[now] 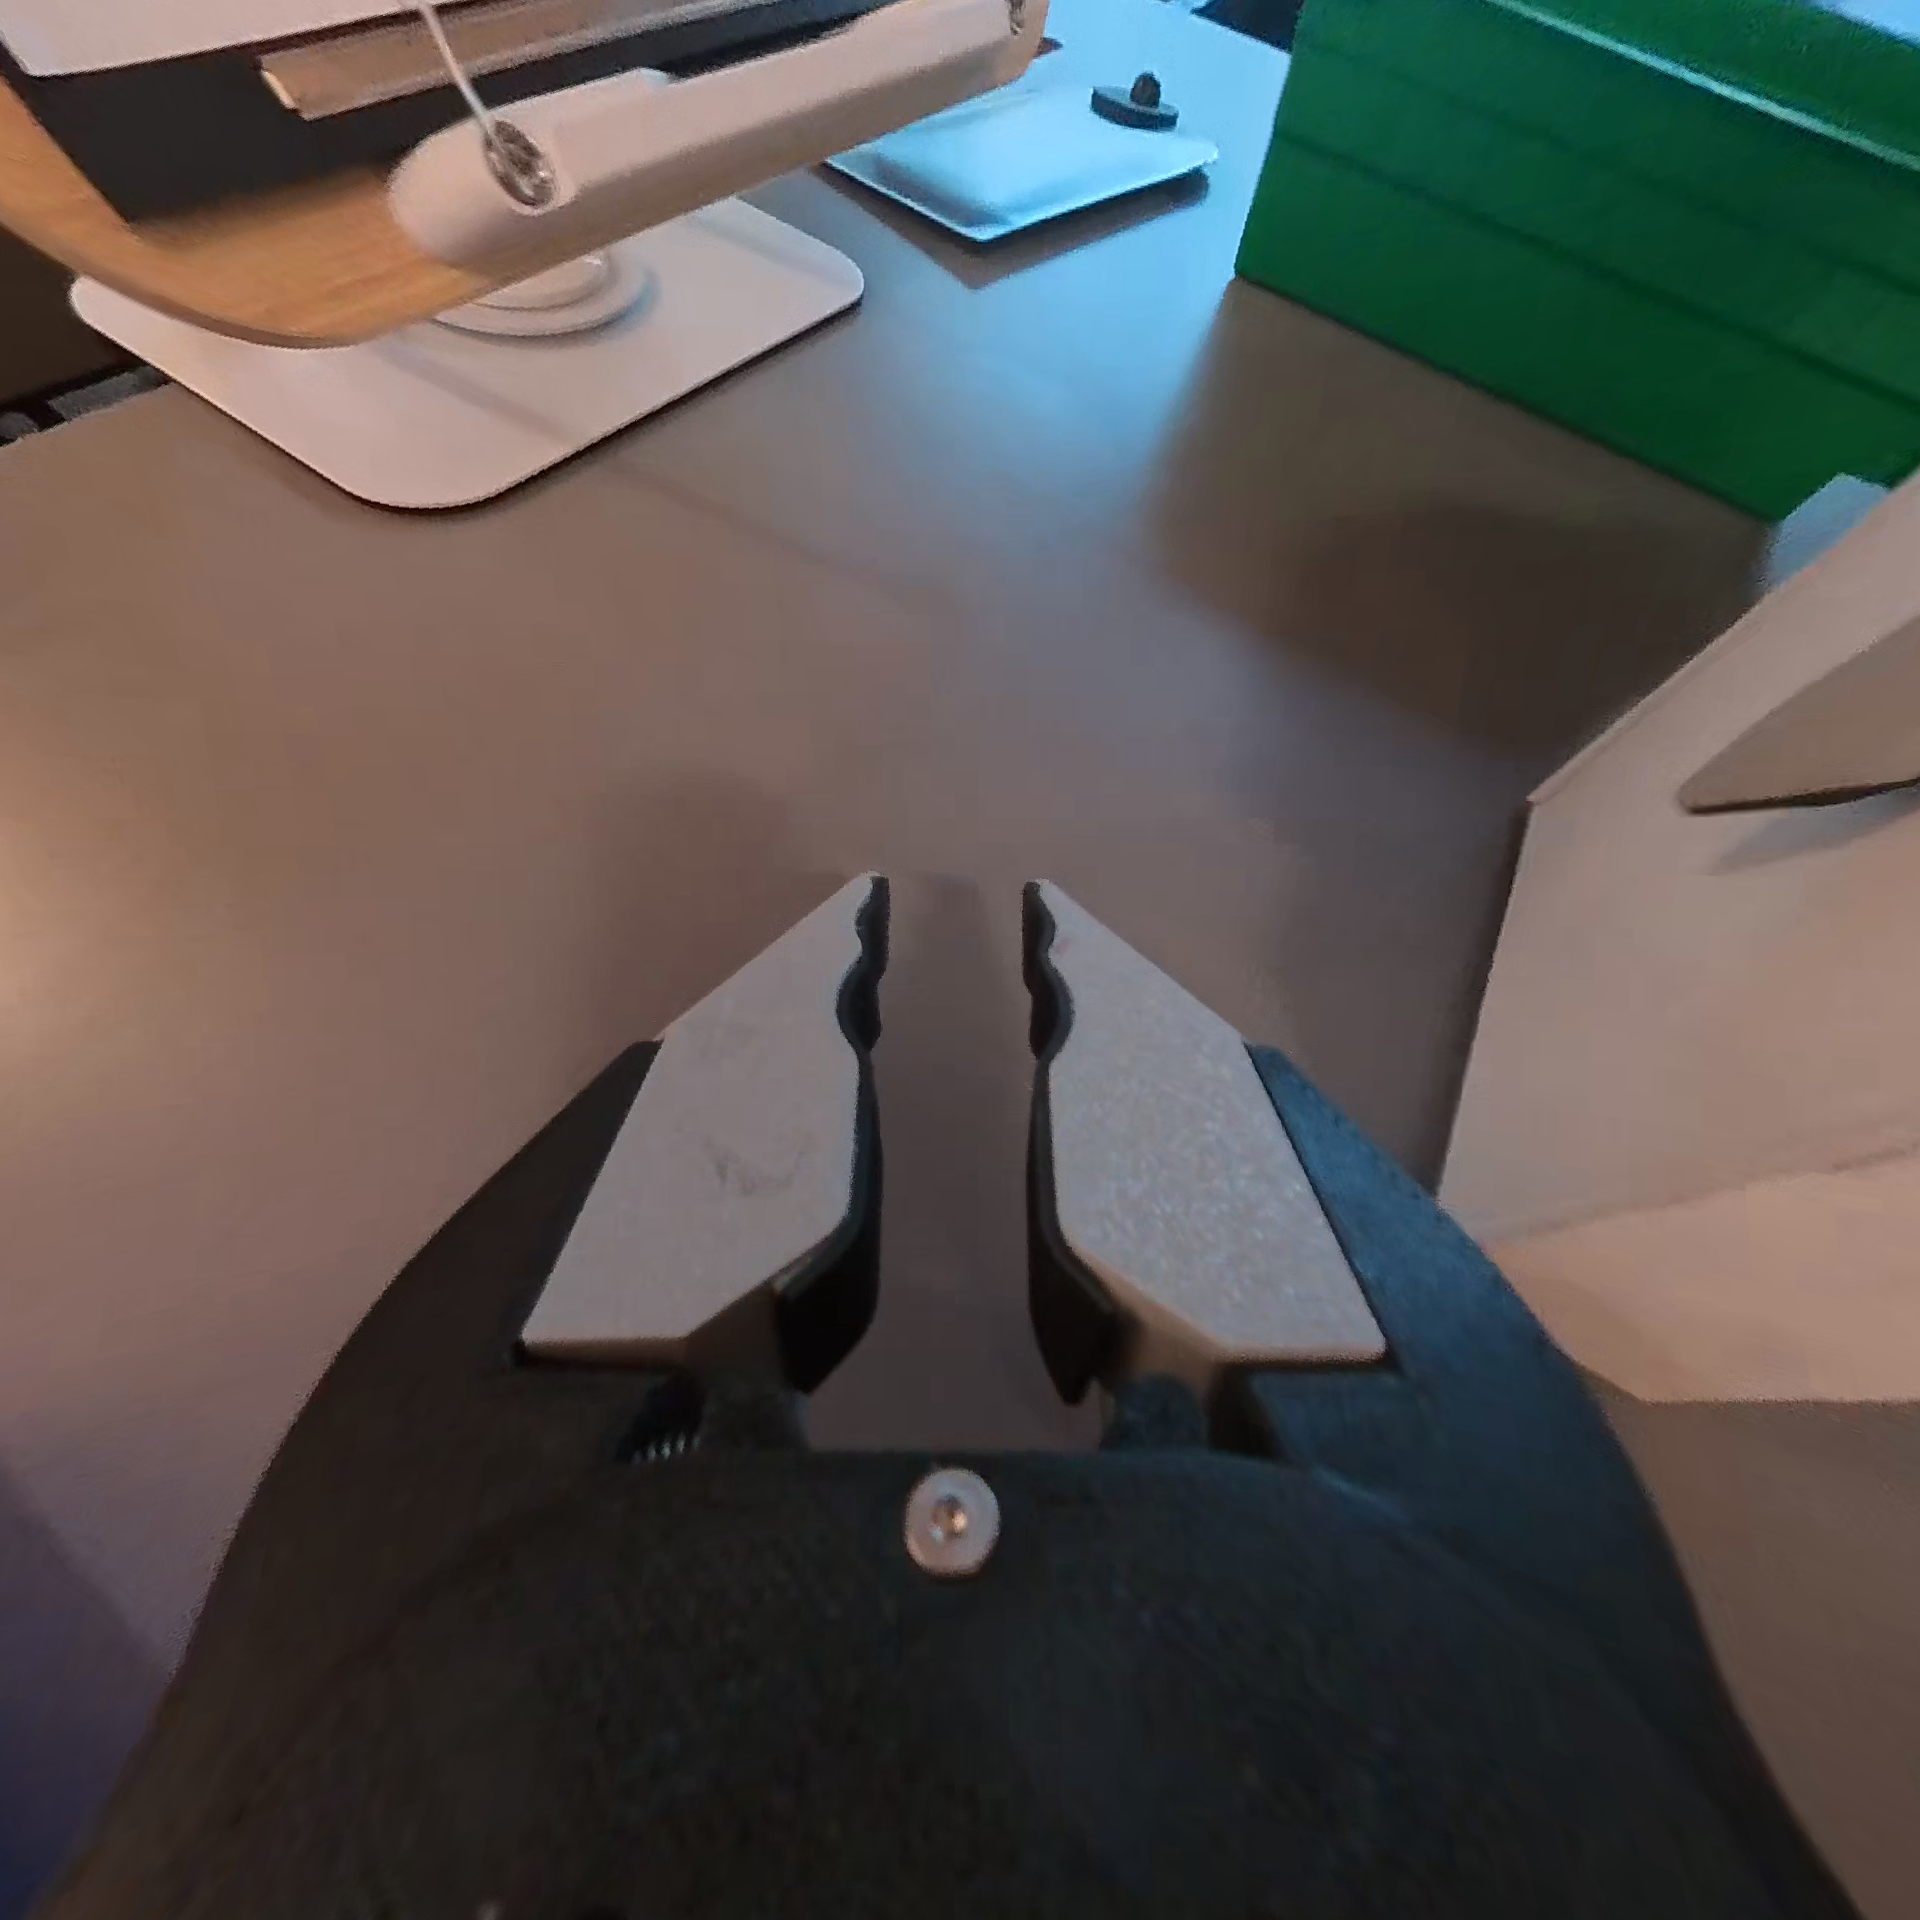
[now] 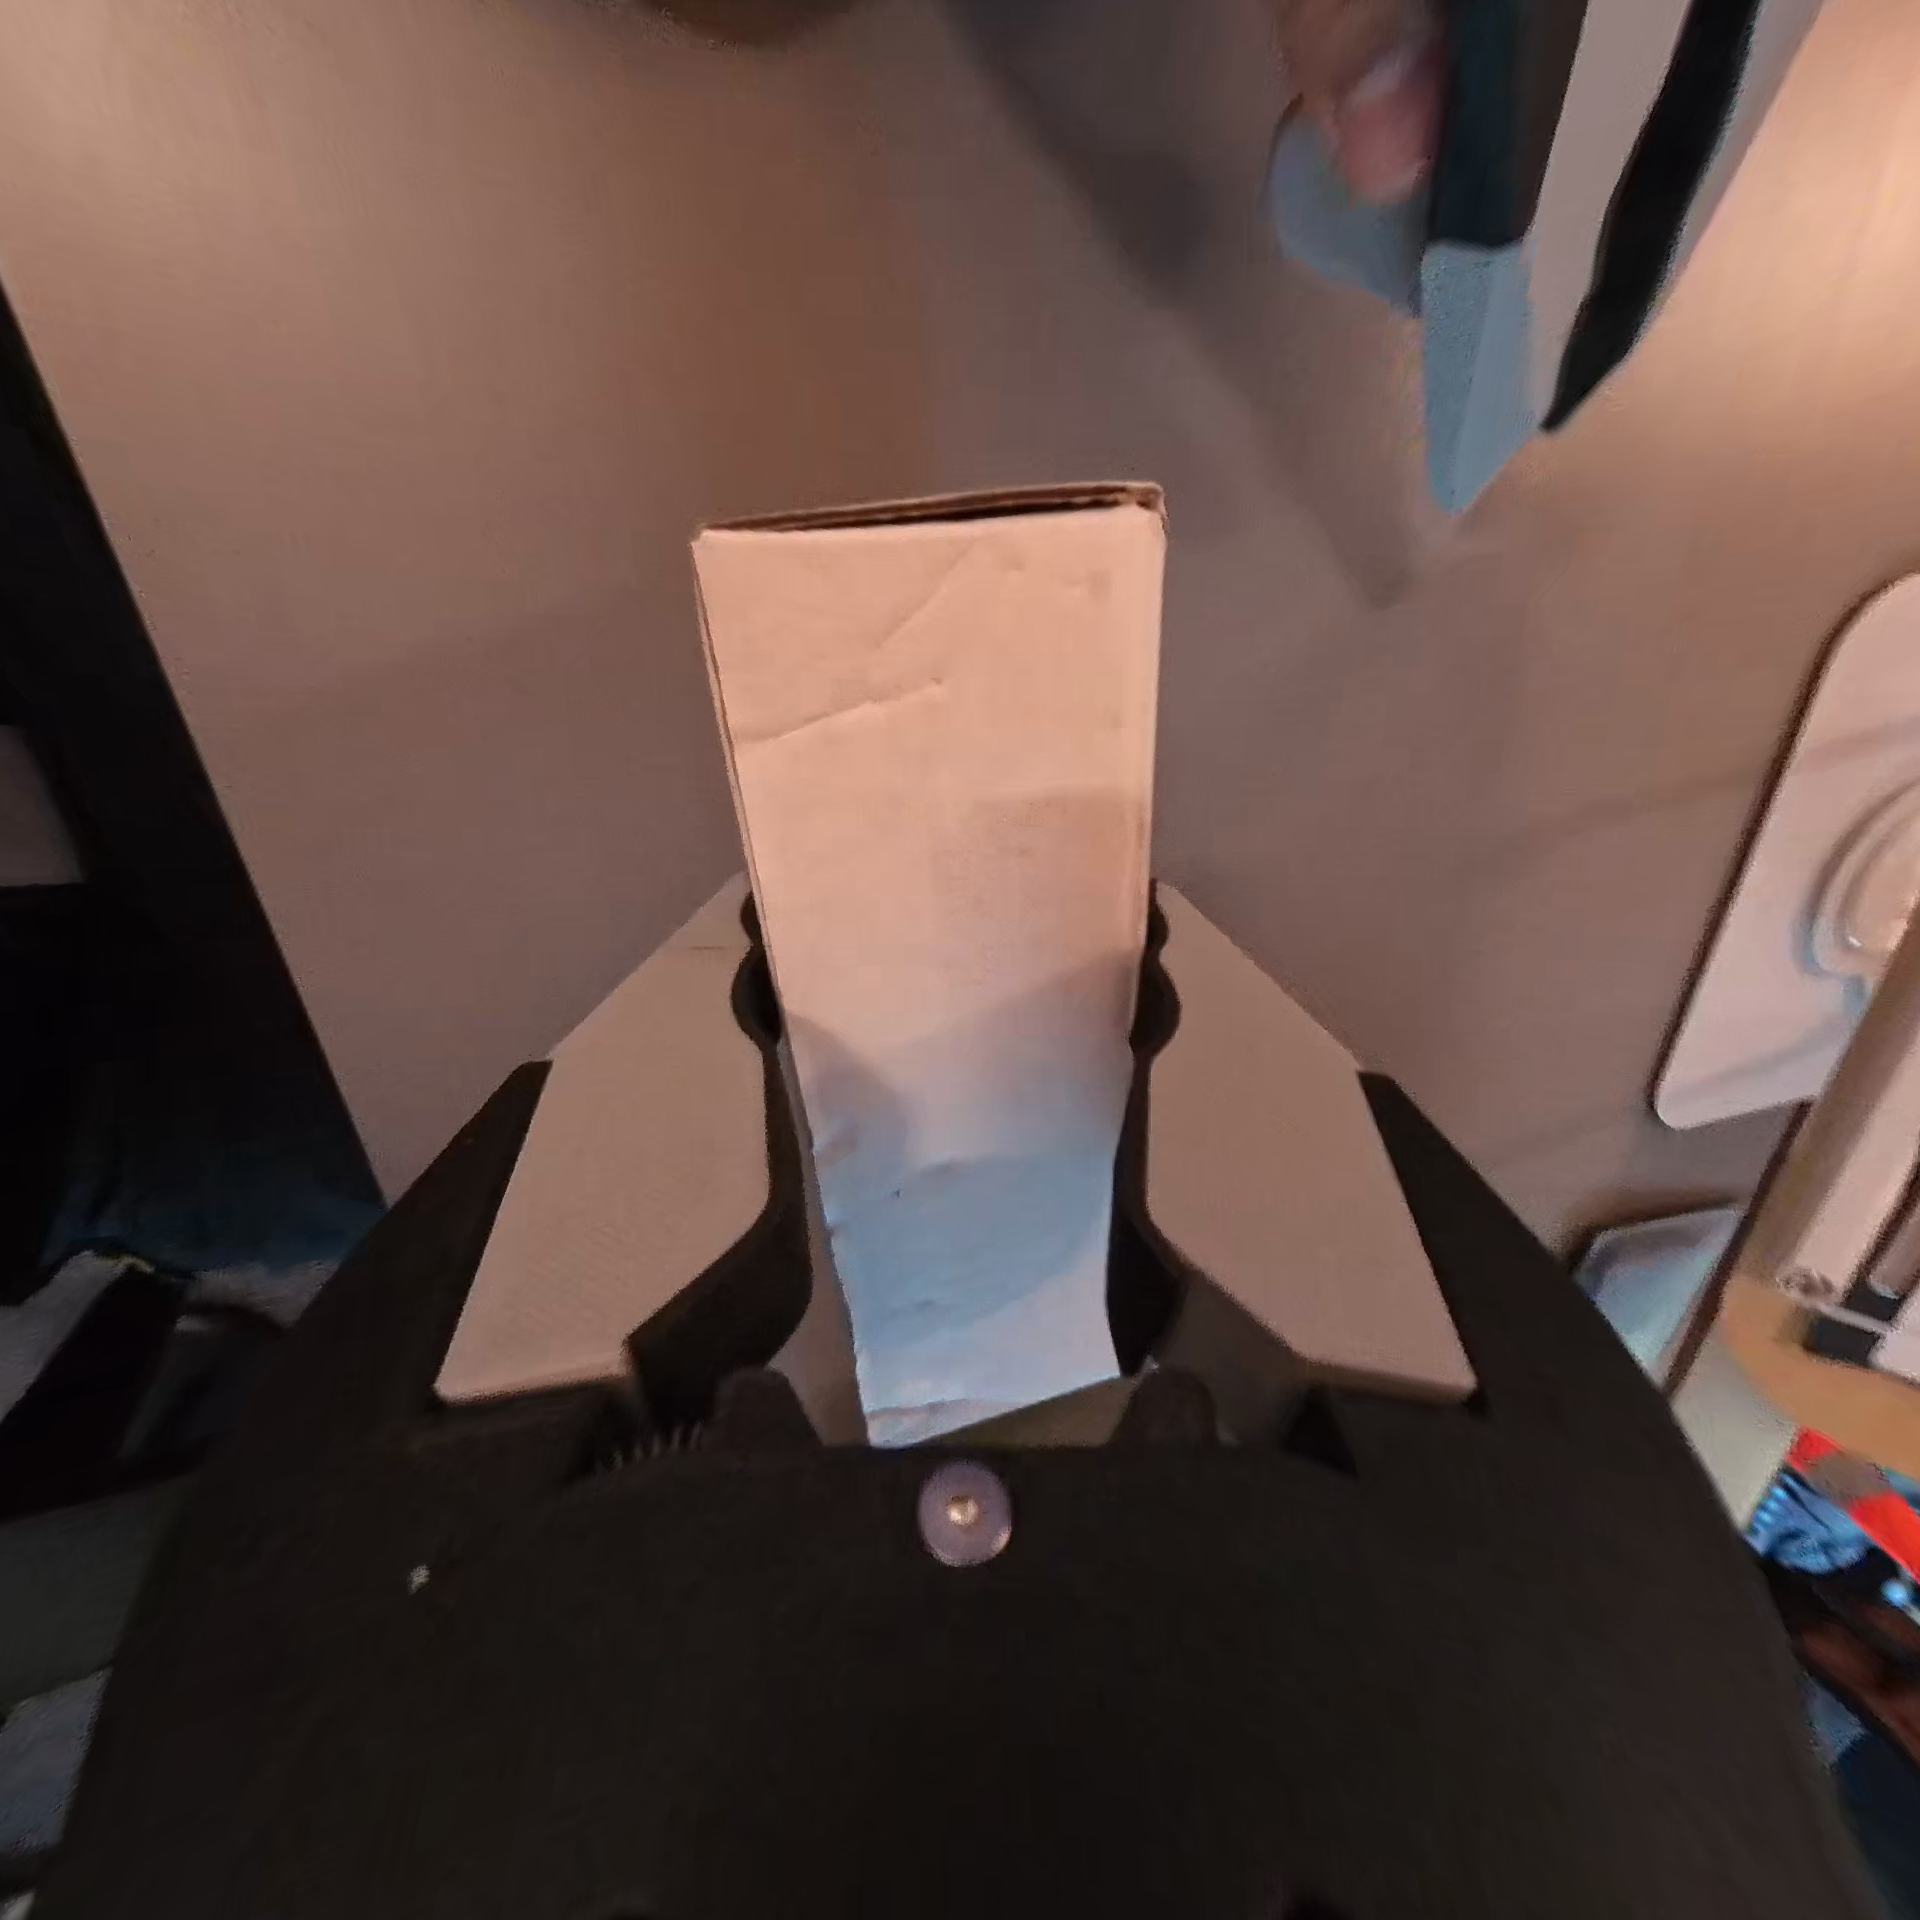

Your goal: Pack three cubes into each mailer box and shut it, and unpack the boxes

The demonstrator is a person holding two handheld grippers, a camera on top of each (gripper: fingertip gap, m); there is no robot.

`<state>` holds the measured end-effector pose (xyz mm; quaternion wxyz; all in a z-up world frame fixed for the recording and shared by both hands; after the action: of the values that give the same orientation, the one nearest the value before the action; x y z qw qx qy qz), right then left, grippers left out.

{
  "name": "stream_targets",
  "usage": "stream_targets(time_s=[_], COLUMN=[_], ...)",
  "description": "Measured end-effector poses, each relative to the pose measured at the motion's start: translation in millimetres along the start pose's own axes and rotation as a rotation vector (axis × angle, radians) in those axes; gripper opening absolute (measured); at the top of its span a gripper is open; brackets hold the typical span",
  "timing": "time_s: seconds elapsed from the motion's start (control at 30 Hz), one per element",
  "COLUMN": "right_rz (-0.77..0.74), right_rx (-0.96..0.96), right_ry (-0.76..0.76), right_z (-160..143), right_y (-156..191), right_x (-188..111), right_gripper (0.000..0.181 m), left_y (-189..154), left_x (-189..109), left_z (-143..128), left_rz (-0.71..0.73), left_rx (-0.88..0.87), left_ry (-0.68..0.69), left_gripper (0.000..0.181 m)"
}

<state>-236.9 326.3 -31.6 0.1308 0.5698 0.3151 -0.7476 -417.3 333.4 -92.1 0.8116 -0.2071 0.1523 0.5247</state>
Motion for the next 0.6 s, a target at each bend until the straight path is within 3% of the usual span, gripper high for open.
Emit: stream_targets(time_s=[0.13,0.27,0.47,0.6], right_rz=[-0.165,-0.403,-0.875,-1.029], right_rx=[0.014,0.096,0.23,0.246], right_ry=[-0.022,-0.058,0.064,0.16], right_z=[-27,-77,-209,-292], right_y=[5,-5,-35,-45], right_x=[-29,-78,-144,-147], right_gripper=[0.068,0.069,0.069,0.068], left_y=[6,6,1,-1], left_x=[-6,-7,0,3], left_z=[1,1,2,1], left_rz=[0.012,0.009,-0.024,0.003], left_rx=[-0.042,-0.053,-0.063,-0.035], left_ry=[-0.037,-0.061,-0.051,-0.022], left_gripper=[0.023,0.022,0.02,0.018])
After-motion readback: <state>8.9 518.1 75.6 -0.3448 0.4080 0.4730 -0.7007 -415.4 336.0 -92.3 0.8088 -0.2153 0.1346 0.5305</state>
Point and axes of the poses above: each gripper's, where its closed fingertips meet, x out along the fingers, z out of its top, y = z × x across the jaws, the point moved 8 cm from there along -x, back along the fingers, and after that the axes turned 4 degrees about -z, right-handed, at the moved point
